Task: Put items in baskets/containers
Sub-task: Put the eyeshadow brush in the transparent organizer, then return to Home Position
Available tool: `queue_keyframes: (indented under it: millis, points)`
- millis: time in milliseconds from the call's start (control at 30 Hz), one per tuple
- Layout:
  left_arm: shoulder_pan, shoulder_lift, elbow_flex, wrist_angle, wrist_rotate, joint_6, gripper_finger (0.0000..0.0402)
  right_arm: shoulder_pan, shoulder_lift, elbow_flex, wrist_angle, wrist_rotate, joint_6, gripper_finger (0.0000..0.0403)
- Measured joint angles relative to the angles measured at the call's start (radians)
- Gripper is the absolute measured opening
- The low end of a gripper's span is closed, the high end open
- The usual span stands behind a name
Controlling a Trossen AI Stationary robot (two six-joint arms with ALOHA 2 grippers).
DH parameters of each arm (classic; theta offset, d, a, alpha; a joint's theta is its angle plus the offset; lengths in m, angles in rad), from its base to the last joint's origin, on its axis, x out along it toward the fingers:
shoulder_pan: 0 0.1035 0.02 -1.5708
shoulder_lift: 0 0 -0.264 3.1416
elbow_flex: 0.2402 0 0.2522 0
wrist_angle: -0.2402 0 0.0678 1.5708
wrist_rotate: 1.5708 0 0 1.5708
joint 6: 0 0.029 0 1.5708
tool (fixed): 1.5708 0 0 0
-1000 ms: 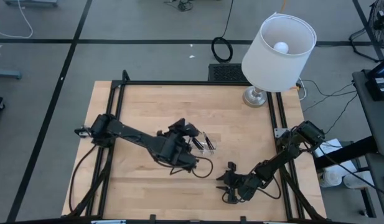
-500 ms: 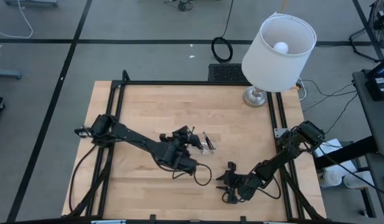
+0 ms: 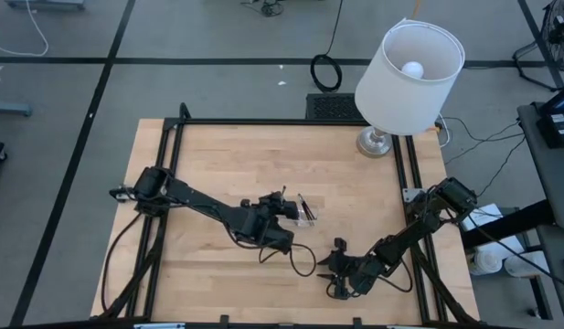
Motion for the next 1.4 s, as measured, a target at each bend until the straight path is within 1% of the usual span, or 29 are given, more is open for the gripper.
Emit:
queue_keyframes:
  millis: [133, 333, 400, 500, 533, 600, 633, 667, 700, 733, 800, 833, 867, 967, 1033, 1067, 1100, 1167, 1200, 1233, 1267, 1300, 1367, 1400]
  points:
    - [-0.008, 0.000, -0.004, 0.000, 0.002, -0.011, 0.0031, 0.000, 0.000, 0.000, 0.007, -0.001, 0.000, 0.0155]
    - [-0.028, 0.000, 0.016, 0.000, -0.005, -0.062, 0.0104, 0.000, 0.000, 0.000, 0.008, -0.002, 0.000, 0.0155]
    - [-0.041, 0.000, 0.024, 0.000, -0.033, -0.079, 0.0128, 0.000, 0.000, 0.000, 0.013, -0.002, 0.000, 0.0155]
    - [-0.071, -0.013, 0.055, -0.012, -0.173, -0.225, 0.0149, 0.000, 0.000, 0.000, 0.014, -0.002, -0.022, 0.0151]
    - [-0.085, -0.035, 0.066, -0.038, -0.201, -0.290, 0.0151, 0.000, -0.001, 0.000, 0.014, -0.002, -0.035, 0.0146]
    - [-0.120, -0.104, 0.099, -0.152, -0.199, -0.438, 0.0145, 0.000, -0.014, 0.000, 0.006, -0.003, -0.068, 0.0131]
    - [-0.142, -0.155, 0.114, -0.228, -0.168, -0.546, 0.0136, 0.000, -0.029, 0.000, 0.001, -0.005, -0.087, 0.0121]
    - [-0.162, -0.208, 0.124, -0.296, -0.114, -0.673, 0.0124, -0.001, -0.049, 0.000, -0.009, -0.017, -0.106, 0.0108]
    - [-0.176, -0.262, 0.129, -0.352, -0.042, -0.802, 0.0109, -0.003, -0.072, 0.000, -0.032, -0.041, -0.127, 0.0094]
    - [-0.185, -0.321, 0.127, -0.391, 0.057, -0.933, 0.0089, -0.003, -0.098, 0.000, -0.065, -0.059, -0.148, 0.0077]
    - [-0.181, -0.444, 0.095, -0.401, 0.247, -1.118, 0.0043, -0.007, -0.154, -0.001, -0.139, -0.079, -0.186, 0.0037]
    - [-0.174, -0.502, 0.069, -0.377, 0.307, -1.178, 0.0022, -0.009, -0.183, -0.001, -0.172, -0.081, -0.217, 0.0019]
    - [-0.167, -0.555, 0.037, -0.341, 0.343, -1.215, 0.0012, -0.013, -0.215, -0.001, -0.206, -0.082, -0.261, 0.0010]
    - [-0.163, -0.686, -0.098, -0.230, 0.347, -1.240, 0.0007, -0.036, -0.296, -0.003, -0.239, -0.148, -0.451, 0.0012]
    - [-0.156, -0.760, -0.205, -0.151, 0.363, -1.251, 0.0005, -0.065, -0.361, -0.029, -0.216, -0.164, -0.541, 0.0009]
    - [-0.145, -0.804, -0.266, -0.075, 0.386, -1.250, 0.0005, -0.087, -0.399, -0.050, -0.180, -0.168, -0.578, 0.0005]
    - [-0.134, -0.849, -0.329, 0.029, 0.431, -1.235, 0.0005, -0.111, -0.439, -0.079, -0.131, -0.184, -0.615, 0.0003]
    - [-0.113, -0.951, -0.465, 0.275, 0.602, -1.167, 0.0004, -0.174, -0.534, -0.165, -0.022, -0.259, -0.684, 0.0002]
    - [-0.100, -0.997, -0.530, 0.400, 0.694, -1.140, 0.0004, -0.212, -0.581, -0.215, 0.037, -0.313, -0.703, 0.0002]
    - [-0.083, -1.038, -0.586, 0.501, 0.759, -1.127, 0.0004, -0.256, -0.629, -0.264, 0.091, -0.368, -0.708, 0.0001]
    - [-0.060, -1.074, -0.634, 0.575, 0.777, -1.128, 0.0004, -0.304, -0.681, -0.311, 0.135, -0.413, -0.703, 0.0001]
    - [-0.034, -1.108, -0.673, 0.613, 0.771, -1.145, 0.0003, -0.353, -0.733, -0.351, 0.160, -0.443, -0.685, 0.0001]
    - [0.026, -1.151, -0.732, 0.603, 0.743, -1.210, 0.0003, -0.442, -0.820, -0.408, 0.164, -0.486, -0.645, 0.0000]
    - [0.055, -1.162, -0.760, 0.601, 0.751, -1.240, 0.0003, -0.478, -0.857, -0.426, 0.149, -0.515, -0.626, 0.0000]
